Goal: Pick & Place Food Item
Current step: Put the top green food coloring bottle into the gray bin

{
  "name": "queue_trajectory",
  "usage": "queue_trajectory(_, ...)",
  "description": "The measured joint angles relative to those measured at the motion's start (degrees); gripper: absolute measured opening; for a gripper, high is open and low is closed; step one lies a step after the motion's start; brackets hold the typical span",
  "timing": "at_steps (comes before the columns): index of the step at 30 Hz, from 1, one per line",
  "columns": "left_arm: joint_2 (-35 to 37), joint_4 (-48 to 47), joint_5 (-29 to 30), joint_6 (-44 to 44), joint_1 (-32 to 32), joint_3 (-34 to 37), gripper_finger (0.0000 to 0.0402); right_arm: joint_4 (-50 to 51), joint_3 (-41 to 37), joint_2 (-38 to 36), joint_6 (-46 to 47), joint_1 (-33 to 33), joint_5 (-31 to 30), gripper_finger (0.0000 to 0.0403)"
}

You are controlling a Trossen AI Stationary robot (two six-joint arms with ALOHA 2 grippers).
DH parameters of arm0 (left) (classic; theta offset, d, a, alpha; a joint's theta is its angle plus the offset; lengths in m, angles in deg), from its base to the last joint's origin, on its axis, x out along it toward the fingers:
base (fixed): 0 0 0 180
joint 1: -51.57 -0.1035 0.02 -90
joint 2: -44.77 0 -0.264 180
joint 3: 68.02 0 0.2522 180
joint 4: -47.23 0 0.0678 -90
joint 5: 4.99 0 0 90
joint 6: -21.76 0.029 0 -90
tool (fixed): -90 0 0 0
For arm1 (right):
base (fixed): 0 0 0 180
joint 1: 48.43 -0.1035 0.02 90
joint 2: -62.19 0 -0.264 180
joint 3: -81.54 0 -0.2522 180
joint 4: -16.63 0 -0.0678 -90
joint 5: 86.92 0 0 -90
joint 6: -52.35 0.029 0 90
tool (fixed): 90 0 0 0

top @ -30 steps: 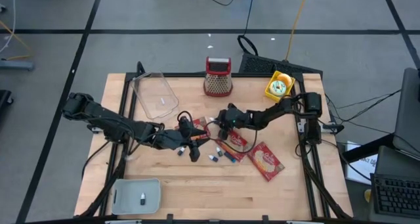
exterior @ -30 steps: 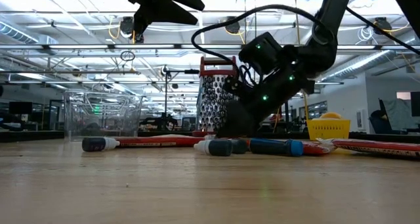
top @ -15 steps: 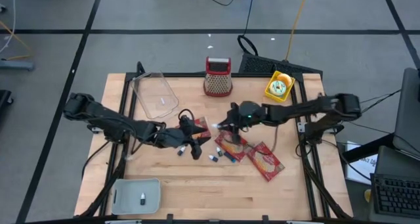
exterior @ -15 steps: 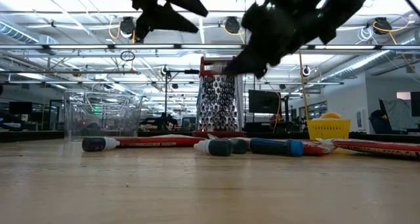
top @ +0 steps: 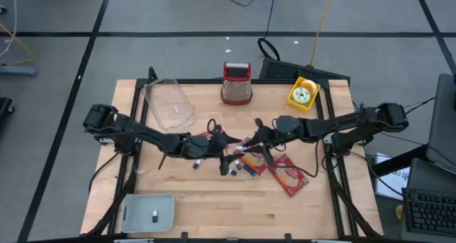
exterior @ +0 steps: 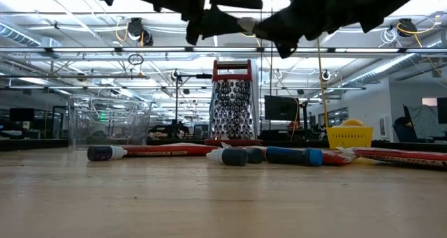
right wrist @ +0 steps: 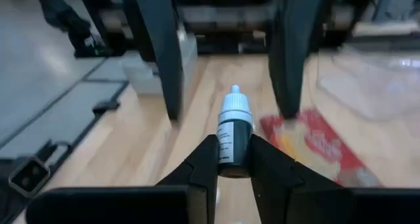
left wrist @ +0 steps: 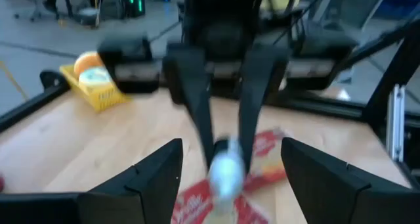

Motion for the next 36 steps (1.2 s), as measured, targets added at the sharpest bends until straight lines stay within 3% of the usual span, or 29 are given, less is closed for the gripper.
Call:
queue_trajectory(8,-0.1,-1.2,-0.5,-0.2,0.0,0.0,0.022,-0.1,-0.1,0.1,0.8,0.0,0.0,0.0057)
queue_trajectory(26,-0.1,-1.7,-0.9,-0.3,-0.1,0.0,0.009,-0.5,-0.1,-0.2,0.8,-0.3,0.2,0.0057)
queue_trajectory(36,0.0,-2.1,-1.3,-1.8,-0.8,0.0,0.006,-0.1,-0.1,-0.2,1.0,-0.3,0.2,0.0068)
